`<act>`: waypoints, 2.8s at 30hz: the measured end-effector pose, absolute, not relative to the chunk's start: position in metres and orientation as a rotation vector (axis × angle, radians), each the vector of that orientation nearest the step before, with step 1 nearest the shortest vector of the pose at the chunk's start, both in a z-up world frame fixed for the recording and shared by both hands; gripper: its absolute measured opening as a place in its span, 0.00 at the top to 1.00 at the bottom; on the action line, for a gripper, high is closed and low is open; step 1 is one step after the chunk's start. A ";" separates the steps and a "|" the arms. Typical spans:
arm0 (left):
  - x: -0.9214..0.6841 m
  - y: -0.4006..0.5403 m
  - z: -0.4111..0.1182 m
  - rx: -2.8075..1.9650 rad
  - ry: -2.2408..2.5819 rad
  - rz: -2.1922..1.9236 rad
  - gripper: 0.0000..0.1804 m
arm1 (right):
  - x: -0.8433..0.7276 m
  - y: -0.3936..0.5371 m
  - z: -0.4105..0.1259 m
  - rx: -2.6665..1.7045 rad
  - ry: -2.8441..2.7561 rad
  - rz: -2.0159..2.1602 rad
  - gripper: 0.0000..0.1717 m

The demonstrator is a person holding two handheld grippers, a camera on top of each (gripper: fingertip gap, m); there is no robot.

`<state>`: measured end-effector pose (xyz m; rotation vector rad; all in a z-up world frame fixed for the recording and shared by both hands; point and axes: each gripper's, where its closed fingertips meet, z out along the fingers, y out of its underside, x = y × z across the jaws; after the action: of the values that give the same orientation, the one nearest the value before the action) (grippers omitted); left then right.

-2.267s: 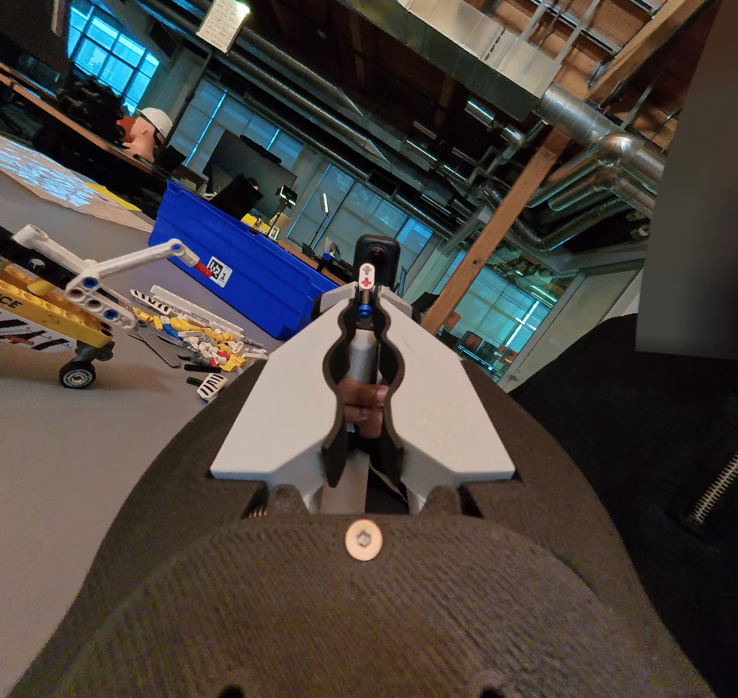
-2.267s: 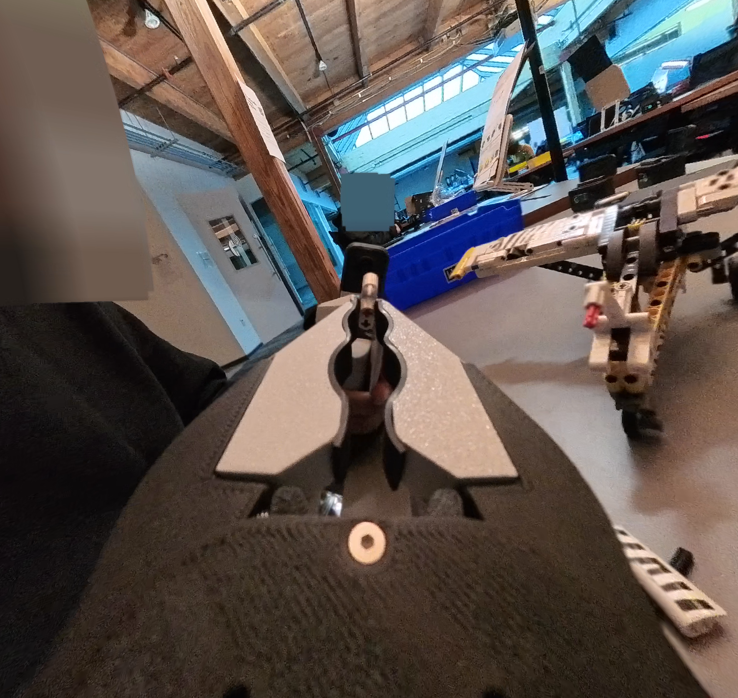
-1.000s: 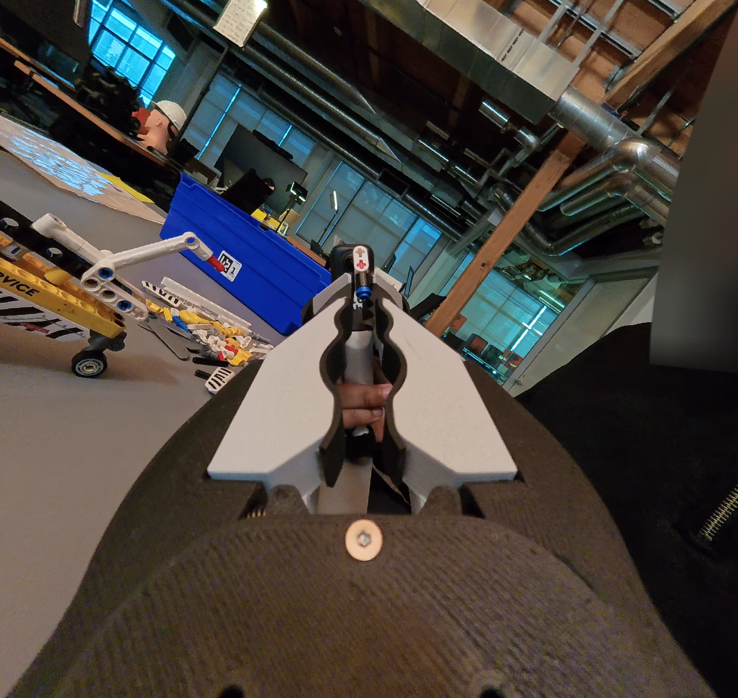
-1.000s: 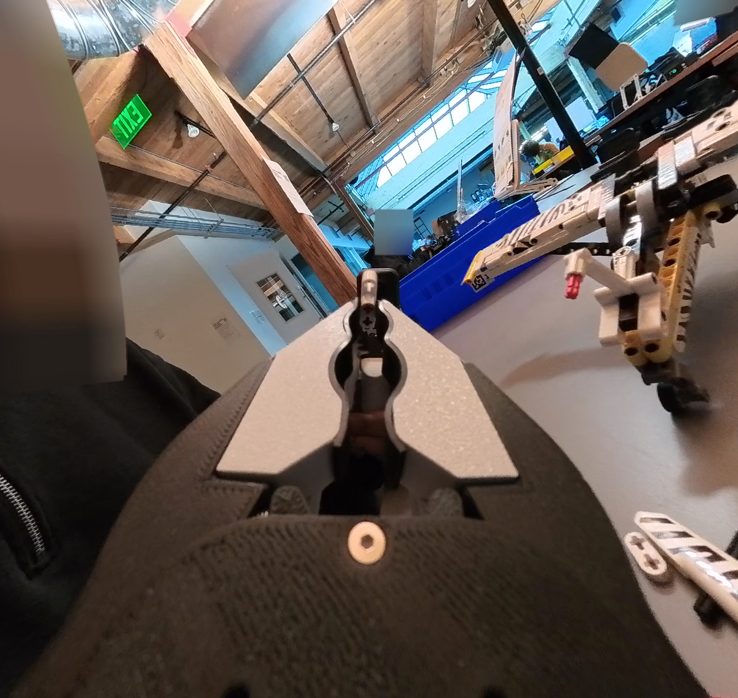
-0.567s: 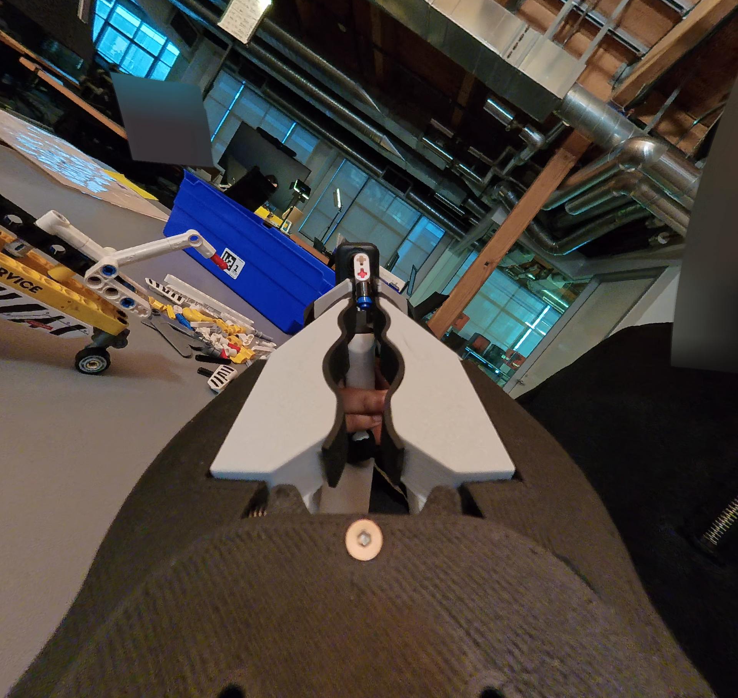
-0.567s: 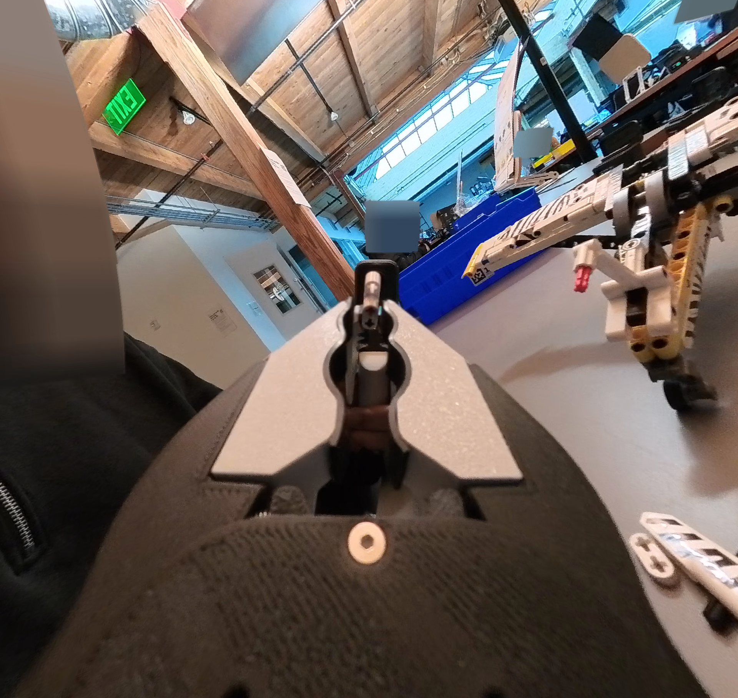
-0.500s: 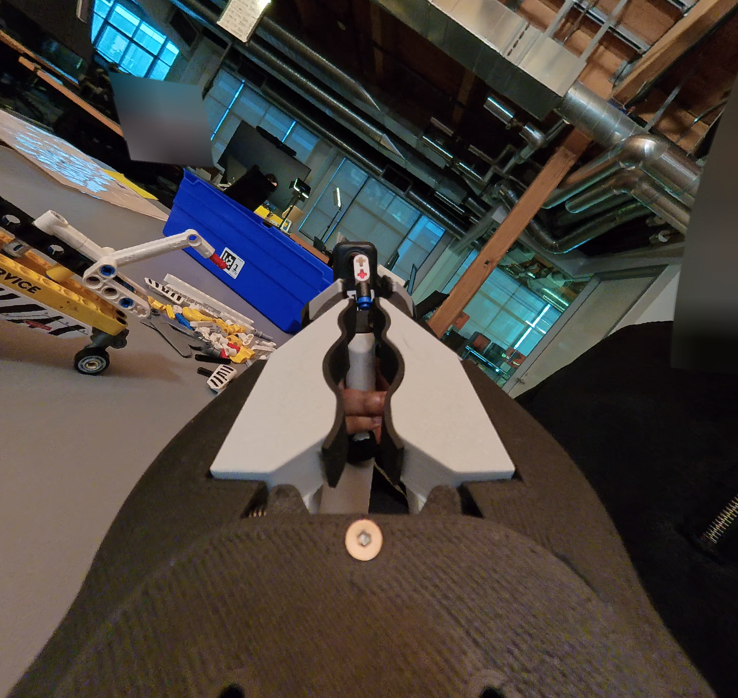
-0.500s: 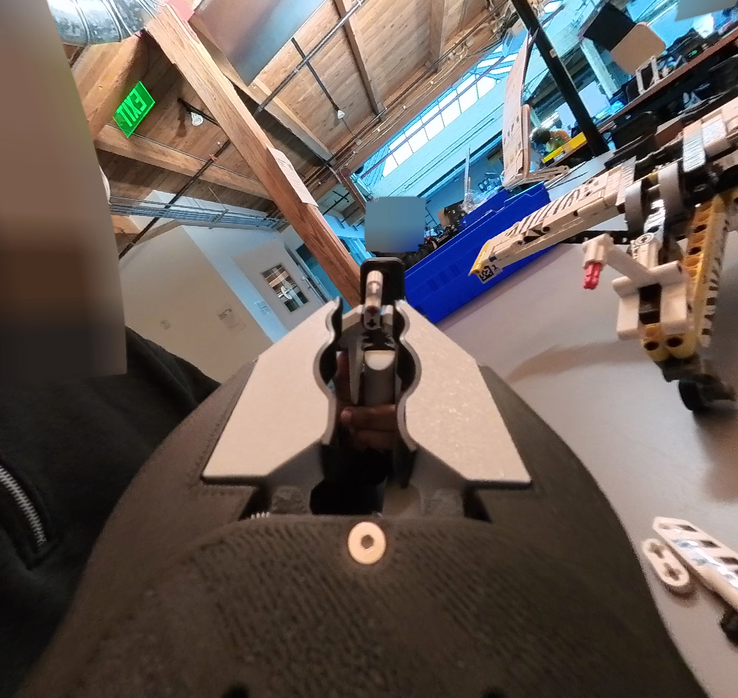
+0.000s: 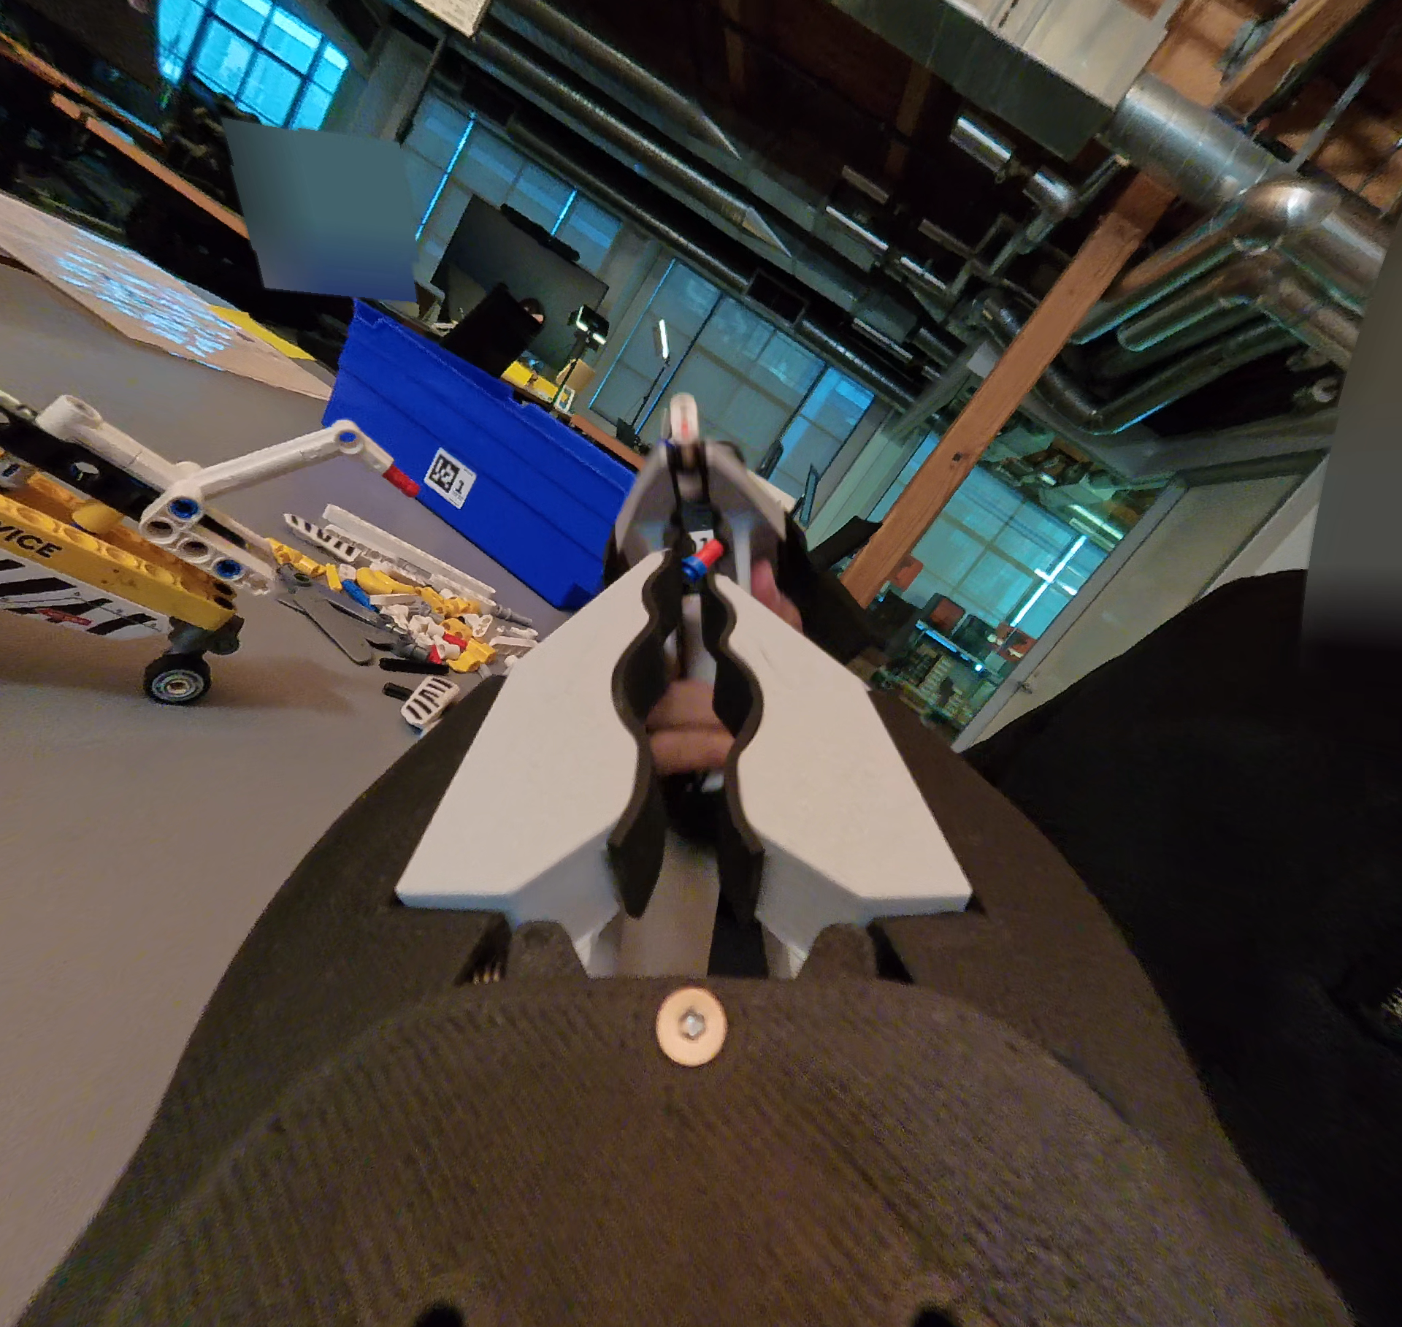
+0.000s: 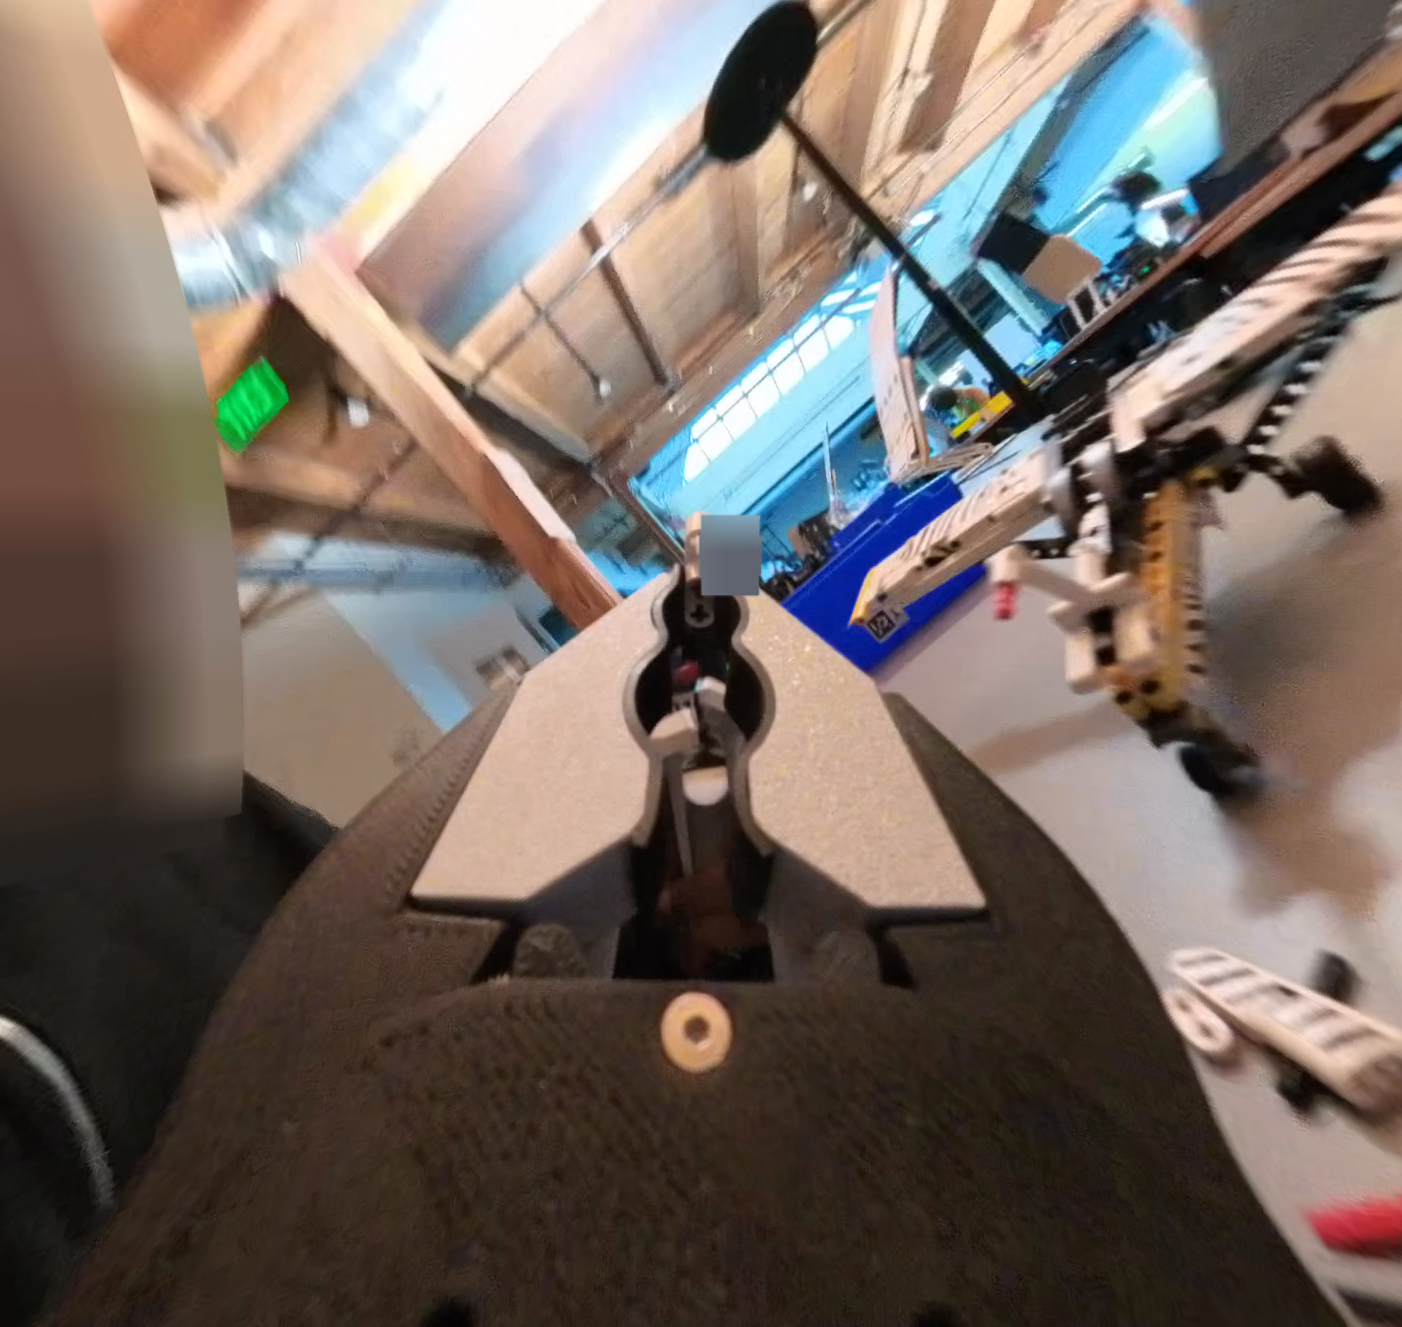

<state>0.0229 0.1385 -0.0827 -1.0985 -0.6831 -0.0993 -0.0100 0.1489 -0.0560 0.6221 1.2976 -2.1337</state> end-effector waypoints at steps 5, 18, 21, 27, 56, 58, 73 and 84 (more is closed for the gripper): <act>0.020 0.134 -0.080 -1.060 -0.697 -0.066 1.00 | -0.016 0.156 -0.055 0.611 1.511 -2.185 0.97; 0.014 0.129 -0.082 -1.021 -0.733 -0.098 1.00 | -0.019 0.160 -0.061 0.581 1.581 -2.124 0.97; 0.013 0.129 -0.083 -1.022 -0.736 -0.095 1.00 | -0.019 0.159 -0.062 0.581 1.579 -2.124 0.97; 0.012 0.126 -0.082 -1.005 -0.739 -0.098 1.00 | -0.018 0.157 -0.063 0.570 1.609 -2.124 0.97; 0.009 0.123 -0.082 -0.984 -0.756 -0.076 0.95 | 0.000 0.163 -0.177 0.558 2.490 -1.299 0.97; 0.009 0.123 -0.082 -0.981 -0.756 -0.076 0.95 | 0.008 0.153 -0.186 0.548 2.474 -1.248 0.97; 0.019 0.099 -0.081 -1.027 -0.845 -0.171 0.99 | -0.177 0.232 -0.014 0.680 2.748 -1.968 0.72; -0.003 0.052 -0.084 -0.909 -0.898 0.133 0.97 | -0.572 0.347 -0.115 1.447 3.011 -1.075 1.00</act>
<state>-0.0030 0.0525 -0.0842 -0.9090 -0.8979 0.1332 -0.5724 0.3470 -0.1149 1.4466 3.0112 -1.0752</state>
